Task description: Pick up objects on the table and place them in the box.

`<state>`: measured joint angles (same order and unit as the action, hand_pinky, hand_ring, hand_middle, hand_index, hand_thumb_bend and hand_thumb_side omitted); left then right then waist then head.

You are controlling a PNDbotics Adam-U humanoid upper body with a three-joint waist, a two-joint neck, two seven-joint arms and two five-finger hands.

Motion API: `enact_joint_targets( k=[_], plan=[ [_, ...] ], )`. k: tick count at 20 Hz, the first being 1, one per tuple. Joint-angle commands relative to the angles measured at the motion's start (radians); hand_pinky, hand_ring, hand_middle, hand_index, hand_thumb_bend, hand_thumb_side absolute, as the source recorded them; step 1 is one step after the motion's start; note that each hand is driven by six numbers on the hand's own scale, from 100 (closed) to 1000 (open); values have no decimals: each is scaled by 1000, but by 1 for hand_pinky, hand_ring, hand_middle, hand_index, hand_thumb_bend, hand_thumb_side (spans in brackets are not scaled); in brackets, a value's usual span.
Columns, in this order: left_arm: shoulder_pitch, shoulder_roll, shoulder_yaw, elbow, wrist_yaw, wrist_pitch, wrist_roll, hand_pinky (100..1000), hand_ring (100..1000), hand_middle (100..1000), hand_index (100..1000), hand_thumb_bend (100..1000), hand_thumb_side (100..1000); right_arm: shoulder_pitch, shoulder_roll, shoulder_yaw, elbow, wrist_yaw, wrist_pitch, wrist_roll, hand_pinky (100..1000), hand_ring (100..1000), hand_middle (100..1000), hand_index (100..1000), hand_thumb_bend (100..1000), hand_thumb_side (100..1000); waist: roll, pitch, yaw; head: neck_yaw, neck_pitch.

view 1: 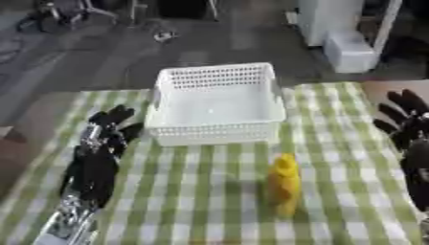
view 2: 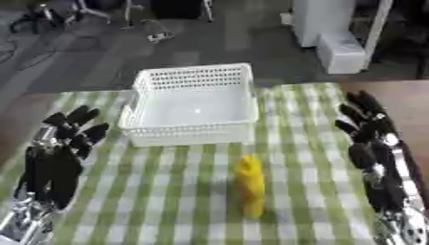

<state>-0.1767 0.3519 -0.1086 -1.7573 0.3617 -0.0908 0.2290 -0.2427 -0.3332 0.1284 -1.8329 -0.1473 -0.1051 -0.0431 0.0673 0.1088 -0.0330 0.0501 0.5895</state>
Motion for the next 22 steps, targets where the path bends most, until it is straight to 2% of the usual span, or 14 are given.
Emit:
enact_joint_targets(
  k=[1,14,22],
  plan=[
    [-10,24,13,-9,1,2,1,912,812,861,942,109,1000,-5,0,-11,-7,6,1,5,886,939,953,1000,990,650,0,-9,0,-16,4],
    [-13,24,15,-3,1,0,1,913,813,862,943,105,1000,-8,-4,-5,10,16,11,30,882,937,953,1000,998,631,2,-2,1,-12,6],
    [-15,22,12,-2,1,1,-4,914,814,862,943,101,1000,-33,-49,73,47,45,38,153,885,940,960,1000,1000,603,5,2,11,-13,3]
  ],
)
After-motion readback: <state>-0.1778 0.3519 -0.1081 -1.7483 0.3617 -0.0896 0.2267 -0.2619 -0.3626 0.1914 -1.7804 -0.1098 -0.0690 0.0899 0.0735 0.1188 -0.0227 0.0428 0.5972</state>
